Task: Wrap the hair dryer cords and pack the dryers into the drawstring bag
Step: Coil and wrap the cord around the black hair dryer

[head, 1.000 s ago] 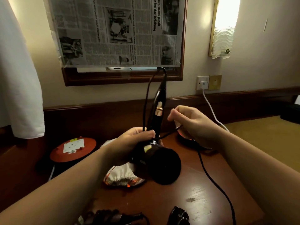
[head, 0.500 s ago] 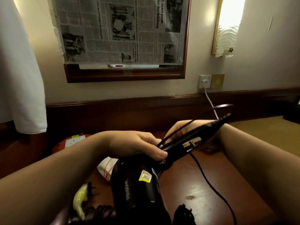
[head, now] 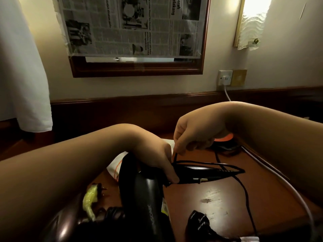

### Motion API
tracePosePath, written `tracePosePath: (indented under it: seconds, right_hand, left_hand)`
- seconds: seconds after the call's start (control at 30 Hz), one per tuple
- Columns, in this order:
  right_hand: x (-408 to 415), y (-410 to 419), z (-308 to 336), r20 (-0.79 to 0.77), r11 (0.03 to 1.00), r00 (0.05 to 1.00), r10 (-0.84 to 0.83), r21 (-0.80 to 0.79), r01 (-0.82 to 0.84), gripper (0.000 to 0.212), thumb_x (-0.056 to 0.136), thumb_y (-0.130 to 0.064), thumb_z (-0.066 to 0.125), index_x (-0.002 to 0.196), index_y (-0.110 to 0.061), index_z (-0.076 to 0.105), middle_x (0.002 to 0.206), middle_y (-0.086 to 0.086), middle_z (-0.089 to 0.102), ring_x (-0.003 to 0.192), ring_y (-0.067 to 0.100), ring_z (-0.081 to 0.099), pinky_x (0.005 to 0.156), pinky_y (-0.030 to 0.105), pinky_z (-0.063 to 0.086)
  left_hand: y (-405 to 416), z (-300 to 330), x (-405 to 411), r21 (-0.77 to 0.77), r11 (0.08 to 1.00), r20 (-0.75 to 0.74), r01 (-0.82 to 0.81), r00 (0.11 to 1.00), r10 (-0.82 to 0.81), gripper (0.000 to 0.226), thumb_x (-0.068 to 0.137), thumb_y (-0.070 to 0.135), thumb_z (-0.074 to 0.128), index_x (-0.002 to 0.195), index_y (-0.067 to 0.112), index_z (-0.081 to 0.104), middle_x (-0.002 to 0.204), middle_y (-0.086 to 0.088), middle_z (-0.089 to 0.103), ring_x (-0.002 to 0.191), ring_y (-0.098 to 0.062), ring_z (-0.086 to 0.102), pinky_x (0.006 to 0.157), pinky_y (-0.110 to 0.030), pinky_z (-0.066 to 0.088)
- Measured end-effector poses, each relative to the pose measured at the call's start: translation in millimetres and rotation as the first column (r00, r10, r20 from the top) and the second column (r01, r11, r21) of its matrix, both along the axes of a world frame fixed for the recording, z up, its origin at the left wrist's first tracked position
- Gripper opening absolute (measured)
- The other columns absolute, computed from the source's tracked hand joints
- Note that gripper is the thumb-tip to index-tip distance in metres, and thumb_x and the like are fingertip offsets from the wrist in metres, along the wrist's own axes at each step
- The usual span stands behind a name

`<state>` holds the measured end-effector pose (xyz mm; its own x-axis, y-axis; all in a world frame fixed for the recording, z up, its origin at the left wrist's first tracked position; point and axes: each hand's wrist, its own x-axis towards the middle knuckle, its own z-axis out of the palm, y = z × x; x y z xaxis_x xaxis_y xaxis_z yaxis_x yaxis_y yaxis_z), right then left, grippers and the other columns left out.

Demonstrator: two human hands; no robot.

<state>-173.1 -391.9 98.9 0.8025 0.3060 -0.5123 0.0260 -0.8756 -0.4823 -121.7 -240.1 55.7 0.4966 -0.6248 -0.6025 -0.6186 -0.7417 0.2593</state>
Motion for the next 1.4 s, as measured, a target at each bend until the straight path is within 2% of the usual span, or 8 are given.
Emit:
tracePosePath:
  seconds: [0.27,0.5,0.6,0.77,0.9,1.1,1.27,1.4]
  right_hand:
    - [-6,-2,-14,0.208,0.957,0.951,-0.23,0.227,0.181,0.021,0.102,-0.012,0.057,0.094,0.003,0.071,0.063,0.009,0.063,0.045,0.017,0.058,0.044,0.024,0.04]
    - [-14,-7,10,0.296,0.976,0.954,-0.039,-0.194,0.1,0.025,0.109,-0.04,0.043,0.104,-0.024,0.062,0.068,0.004,0.057,0.059,0.02,0.063,0.068,0.042,0.061]
    - [-15,-5,3,0.299,0.987,0.948,-0.111,-0.078,0.14,0.022,0.11,-0.04,0.043,0.115,-0.026,0.059,0.063,0.001,0.051,0.045,0.015,0.047,0.046,0.031,0.045]
    - [-10,-4,-24,0.374,0.936,0.915,-0.149,0.353,0.008,0.035,0.11,-0.036,0.045,0.099,-0.012,0.068,0.059,0.0,0.038,0.048,0.013,0.029,0.044,0.027,0.025]
    - [-8,-12,-40,0.186,0.821,0.977,-0.103,0.57,-0.022,0.049,0.106,-0.048,0.042,0.077,-0.017,0.067,0.056,0.002,0.029,0.052,0.022,0.016,0.05,0.035,0.013]
    - [-4,-27,-66,-0.014,0.766,0.996,0.092,0.64,-0.062,0.054,0.103,-0.056,0.04,0.074,-0.018,0.065,0.06,0.006,0.025,0.055,0.025,0.014,0.055,0.039,0.014]
    - [-2,-31,-65,-0.008,0.734,0.983,0.182,0.667,-0.13,0.063,0.082,-0.062,0.076,0.079,-0.003,0.053,0.063,-0.001,0.038,0.054,0.013,0.03,0.051,0.025,0.026]
    - [-6,-35,-29,0.04,0.83,0.992,0.122,0.544,-0.124,0.031,0.078,-0.046,0.086,0.081,-0.018,0.075,0.071,0.003,0.06,0.058,0.01,0.053,0.053,0.019,0.041]
  left_hand:
    - [15,23,26,-0.149,0.988,0.262,-0.043,0.962,0.081,0.046,0.084,0.063,0.069,0.081,0.018,0.077,0.066,0.005,0.062,0.063,-0.014,0.058,0.06,-0.03,0.045]
    - [21,32,32,-0.172,0.981,0.396,-0.085,0.906,0.148,0.051,0.085,0.067,0.066,0.087,0.018,0.076,0.07,0.003,0.064,0.066,-0.015,0.06,0.06,-0.03,0.043]
    - [27,33,39,-0.236,0.965,0.403,-0.116,0.892,0.206,0.049,0.084,0.068,0.067,0.086,0.02,0.076,0.07,0.002,0.064,0.064,-0.014,0.059,0.061,-0.032,0.042]
    - [37,38,43,-0.428,0.898,0.262,-0.103,0.937,0.232,0.046,0.08,0.064,0.072,0.088,0.019,0.08,0.067,0.0,0.061,0.059,-0.013,0.054,0.06,-0.033,0.041]
    - [50,48,39,-0.554,0.822,0.028,-0.132,0.984,0.177,0.037,0.086,0.049,0.075,0.099,0.015,0.081,0.089,-0.015,0.072,0.078,-0.026,0.063,0.074,-0.041,0.047]
    - [66,50,31,-0.59,0.789,-0.232,-0.17,0.972,0.035,0.054,0.077,0.045,0.085,0.104,-0.001,0.074,0.099,-0.022,0.07,0.089,-0.035,0.065,0.082,-0.038,0.053]
    - [64,50,15,-0.581,0.807,-0.373,-0.102,0.915,-0.153,0.06,0.075,0.047,0.085,0.101,-0.005,0.07,0.099,-0.031,0.063,0.095,-0.049,0.053,0.088,-0.059,0.04]
    - [50,49,-2,-0.365,0.931,-0.377,0.021,0.911,-0.168,0.058,0.074,0.046,0.084,0.097,-0.006,0.071,0.084,-0.02,0.065,0.081,-0.035,0.058,0.077,-0.04,0.049]
